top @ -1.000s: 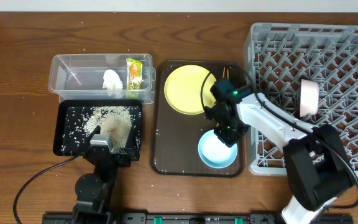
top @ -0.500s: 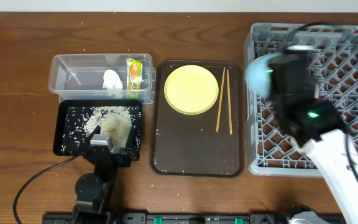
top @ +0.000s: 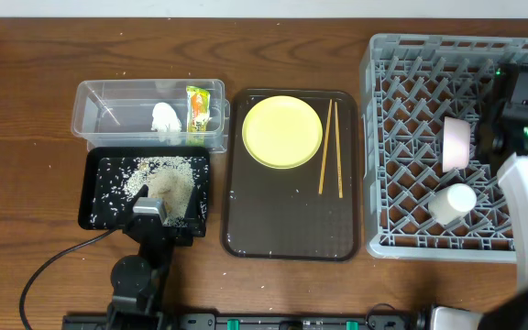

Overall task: Sort waste into correct bins and load items into the dishwasher rack
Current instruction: 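Place the light-blue bowl into the dish rack with the right gripper, then grasp the yellow plate with the right gripper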

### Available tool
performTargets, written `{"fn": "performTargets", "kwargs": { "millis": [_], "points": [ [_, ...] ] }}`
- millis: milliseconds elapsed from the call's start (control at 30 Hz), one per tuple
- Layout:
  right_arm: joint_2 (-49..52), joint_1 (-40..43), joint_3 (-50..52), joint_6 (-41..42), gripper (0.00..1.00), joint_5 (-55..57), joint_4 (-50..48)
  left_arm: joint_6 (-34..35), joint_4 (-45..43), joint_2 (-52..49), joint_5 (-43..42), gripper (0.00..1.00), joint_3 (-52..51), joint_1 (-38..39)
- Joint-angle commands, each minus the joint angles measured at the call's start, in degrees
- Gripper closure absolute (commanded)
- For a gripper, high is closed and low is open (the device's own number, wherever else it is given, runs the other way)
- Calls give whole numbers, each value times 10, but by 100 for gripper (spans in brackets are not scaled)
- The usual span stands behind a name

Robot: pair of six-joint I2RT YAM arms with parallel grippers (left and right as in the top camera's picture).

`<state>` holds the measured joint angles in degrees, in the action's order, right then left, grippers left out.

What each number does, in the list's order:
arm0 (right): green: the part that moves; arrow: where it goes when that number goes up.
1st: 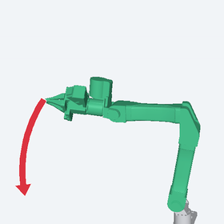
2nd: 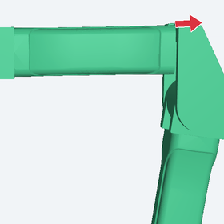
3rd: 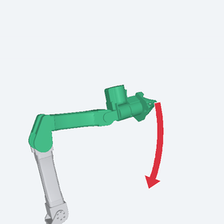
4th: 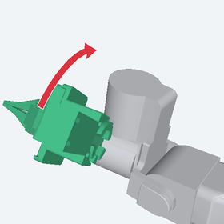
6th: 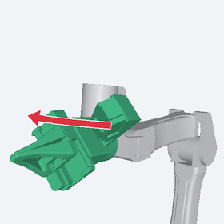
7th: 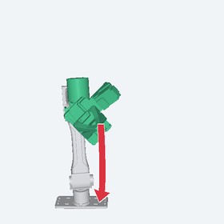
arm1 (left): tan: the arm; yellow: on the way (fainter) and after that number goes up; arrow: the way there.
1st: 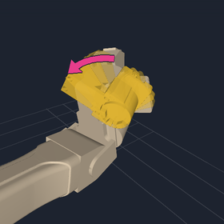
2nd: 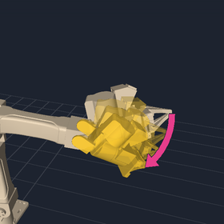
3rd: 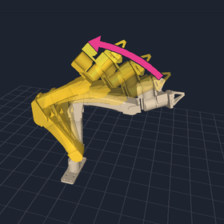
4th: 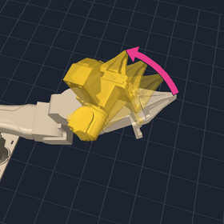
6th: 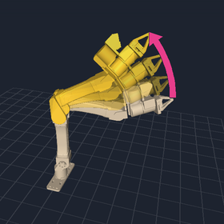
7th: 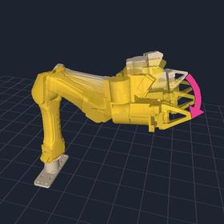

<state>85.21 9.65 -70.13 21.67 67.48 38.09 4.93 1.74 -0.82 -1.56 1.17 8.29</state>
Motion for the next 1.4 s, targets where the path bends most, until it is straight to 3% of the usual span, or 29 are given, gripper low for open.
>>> {"fn": "performTargets", "kwargs": {
  "millis": [0, 100, 300, 400, 433, 567, 633, 700, 800, 900, 1133, 1267, 1367],
  "points": [
    [56, 35, -3, -17, 99, 35, -12, 7, 23, 1, 7, 0, -9, -3],
    [105, 52, -3, -85, 99, 36, -36, 7, 23, 1, 8, 0, -9, -3],
    [160, 30, -3, -85, 99, 19, -36, 7, 23, 1, 8, 0, -9, -3],
    [180, 6, -3, -85, 94, 17, -36, 7, 23, 1, 8, 0, -9, -3],
    [181, -5, -3, -85, 90, 17, -31, 7, 23, 1, 8, 0, -9, -3],
    [173, -47, -3, -91, 44, 14, -39, 7, 23, 1, 7, 0, -9, -3],
    [160, -65, -4, -93, 31, -4, -42, 7, 23, 1, 8, 0, -9, -3],
    [141, -81, -5, -112, 27, -50, -43, 7, 23, 1, 8, 0, -9, -3],
    [102, -101, -8, -118, 25, -126, -42, 7, 23, 1, 8, 0, -9, -3],
    [56, -130, -15, -132, 33, -243, -36, 7, 23, 1, 8, 0, -9, -3],
    [-10, -263, -15, -111, 36, -500, 12, 7, 23, 1, 8, 0, -9, -3],
    [21, -340, -8, -47, 37, -672, 19, 7, 23, 1, 7, 0, -9, -3],
    [76, -388, -8, 53, 42, -679, 9, 7, 23, 1, 8, 0, -9, -3]
  ]
}}
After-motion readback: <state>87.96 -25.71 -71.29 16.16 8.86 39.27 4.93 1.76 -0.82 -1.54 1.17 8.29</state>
